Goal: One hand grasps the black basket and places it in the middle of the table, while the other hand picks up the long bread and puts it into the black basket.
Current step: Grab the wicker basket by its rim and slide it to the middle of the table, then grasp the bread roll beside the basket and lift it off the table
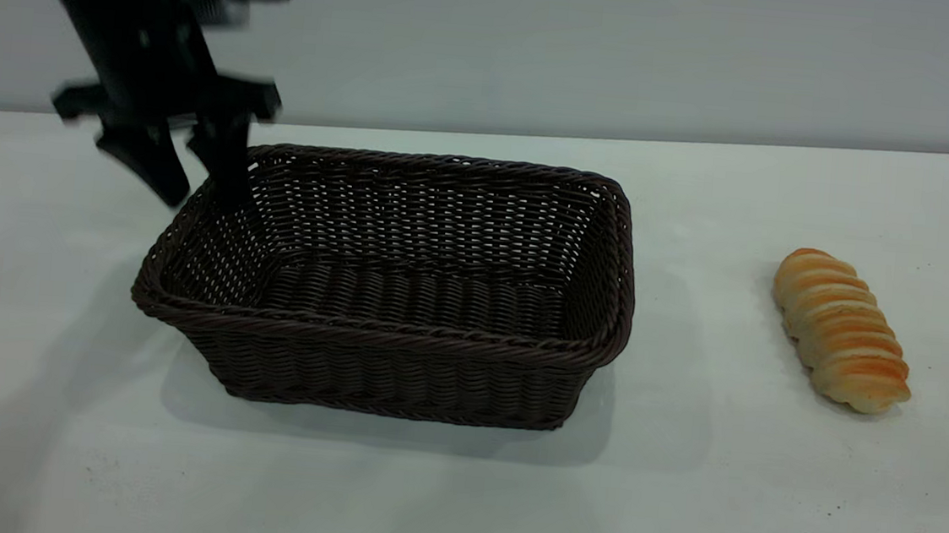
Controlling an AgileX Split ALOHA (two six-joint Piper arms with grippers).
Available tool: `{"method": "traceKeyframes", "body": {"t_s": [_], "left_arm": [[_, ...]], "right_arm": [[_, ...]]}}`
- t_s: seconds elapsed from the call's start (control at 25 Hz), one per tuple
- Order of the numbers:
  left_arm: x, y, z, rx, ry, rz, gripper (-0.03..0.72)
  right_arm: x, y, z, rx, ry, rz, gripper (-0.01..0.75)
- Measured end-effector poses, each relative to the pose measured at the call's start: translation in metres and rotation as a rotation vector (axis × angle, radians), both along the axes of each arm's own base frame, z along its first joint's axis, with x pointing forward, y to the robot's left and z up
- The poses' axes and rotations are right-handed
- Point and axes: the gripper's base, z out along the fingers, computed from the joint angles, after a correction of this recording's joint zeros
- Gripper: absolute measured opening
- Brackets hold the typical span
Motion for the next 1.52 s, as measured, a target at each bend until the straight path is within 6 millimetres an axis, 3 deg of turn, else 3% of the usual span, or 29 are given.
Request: {"method": "traceKeyframes", "body": {"t_s": [0.24, 0.36, 0.64, 0.8, 0.84, 0.88, 1.08, 1.36, 1.52], "left_arm": [[0.001, 0.015, 0.069, 0.15, -0.071, 0.053, 0.525], [-0.003, 0.015, 0.1, 0.138, -0.111, 0.06, 0.519], [-0.024, 0.0, 0.156, -0.064, -0.203, -0.032, 0.443], [-0.035, 0.001, 0.183, -0.082, -0.268, -0.037, 0.408], [-0.041, 0.002, 0.195, -0.086, -0.298, -0.038, 0.401], [-0.041, 0.002, 0.195, -0.086, -0.298, -0.038, 0.401], [-0.05, 0.003, 0.214, -0.097, -0.351, -0.04, 0.397], [-0.051, 0.003, 0.215, -0.099, -0.353, -0.041, 0.395], [-0.051, 0.002, 0.215, -0.107, -0.351, -0.04, 0.395]], "right_arm": [[0.002, 0.001, 0.0, 0.007, 0.009, 0.007, 0.506], [0.014, 0.003, -0.002, 0.021, 0.036, 0.033, 0.506], [0.073, 0.003, -0.02, 0.016, 0.12, 0.028, 0.506], [0.109, 0.0, -0.042, 0.009, 0.178, -0.023, 0.506], [0.128, -0.002, -0.055, 0.005, 0.216, -0.045, 0.506], [0.128, -0.002, -0.055, 0.005, 0.216, -0.045, 0.506], [0.173, -0.006, -0.076, -0.021, 0.231, -0.088, 0.506], [0.216, -0.014, -0.114, -0.072, 0.174, -0.175, 0.506], [0.234, 0.0, -0.142, -0.109, 0.183, -0.151, 0.506]]}}
